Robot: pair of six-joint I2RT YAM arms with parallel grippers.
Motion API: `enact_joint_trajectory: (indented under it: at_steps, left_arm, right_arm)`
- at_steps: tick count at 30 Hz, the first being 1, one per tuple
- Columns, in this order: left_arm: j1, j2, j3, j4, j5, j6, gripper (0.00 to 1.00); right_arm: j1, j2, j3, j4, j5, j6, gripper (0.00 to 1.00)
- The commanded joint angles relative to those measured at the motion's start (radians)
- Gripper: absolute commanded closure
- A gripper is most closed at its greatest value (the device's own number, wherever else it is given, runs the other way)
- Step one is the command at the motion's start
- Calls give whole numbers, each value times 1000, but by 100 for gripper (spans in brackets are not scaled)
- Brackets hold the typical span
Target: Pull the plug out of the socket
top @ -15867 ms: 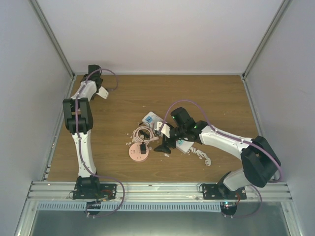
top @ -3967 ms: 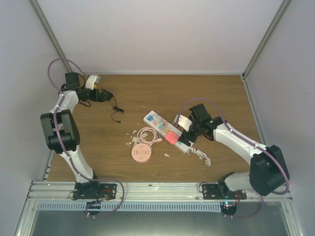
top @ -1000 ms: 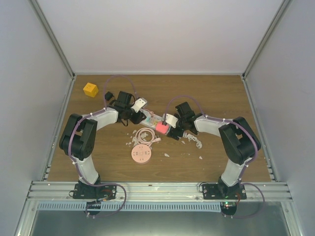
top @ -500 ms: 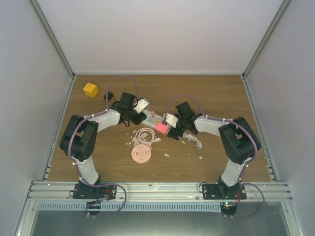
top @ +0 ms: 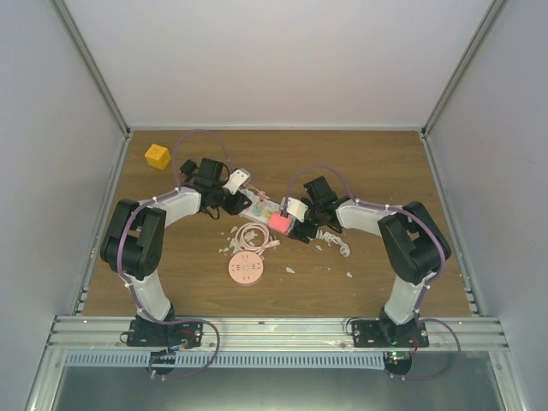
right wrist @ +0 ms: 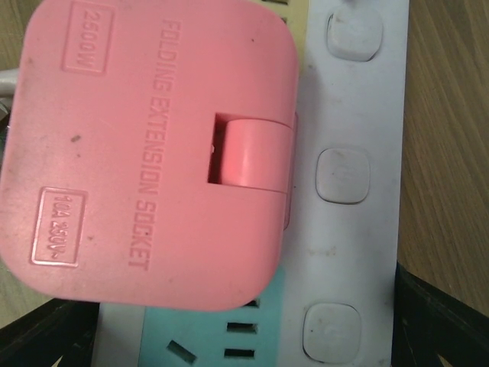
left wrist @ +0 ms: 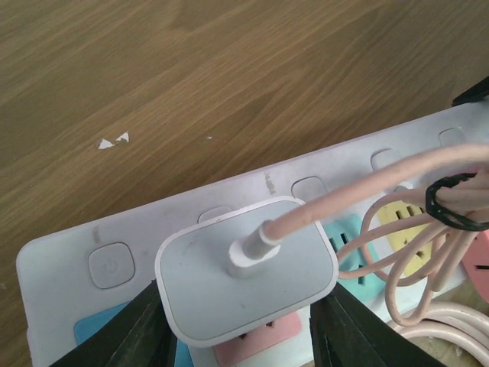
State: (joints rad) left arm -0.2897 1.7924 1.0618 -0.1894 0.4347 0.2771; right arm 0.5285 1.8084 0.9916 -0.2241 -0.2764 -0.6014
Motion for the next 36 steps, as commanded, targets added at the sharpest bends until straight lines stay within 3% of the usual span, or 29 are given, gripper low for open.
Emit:
enact_joint_trajectory:
  at_steps: [1, 5, 11, 19, 26, 32, 36]
  left_arm:
    - [-84, -56, 13, 79, 2, 1, 66]
    - [-143, -80, -4, 103, -121, 47, 68]
    - [-139, -98, 13, 89, -149, 42, 69]
    - [-56, -139, 83, 12, 85, -19, 69]
    - [-40, -175, 101, -19, 74, -1, 69]
    - [53, -232, 130, -80, 72, 16, 69]
    - [76, -237, 149, -147, 84, 67, 57]
  right_arm:
    - [4, 47, 7, -13, 26, -11, 59]
    - [4, 49, 7, -14, 25, -11, 60]
    - [3, 50, 9, -15, 29, -9, 60]
    - [4, 59, 17, -23, 25, -5, 61]
    - [3, 62, 21, -27, 26, -1, 61]
    - [3, 56, 22, -27, 19, 1, 56]
    - [4, 39, 22, -27, 9, 3, 49]
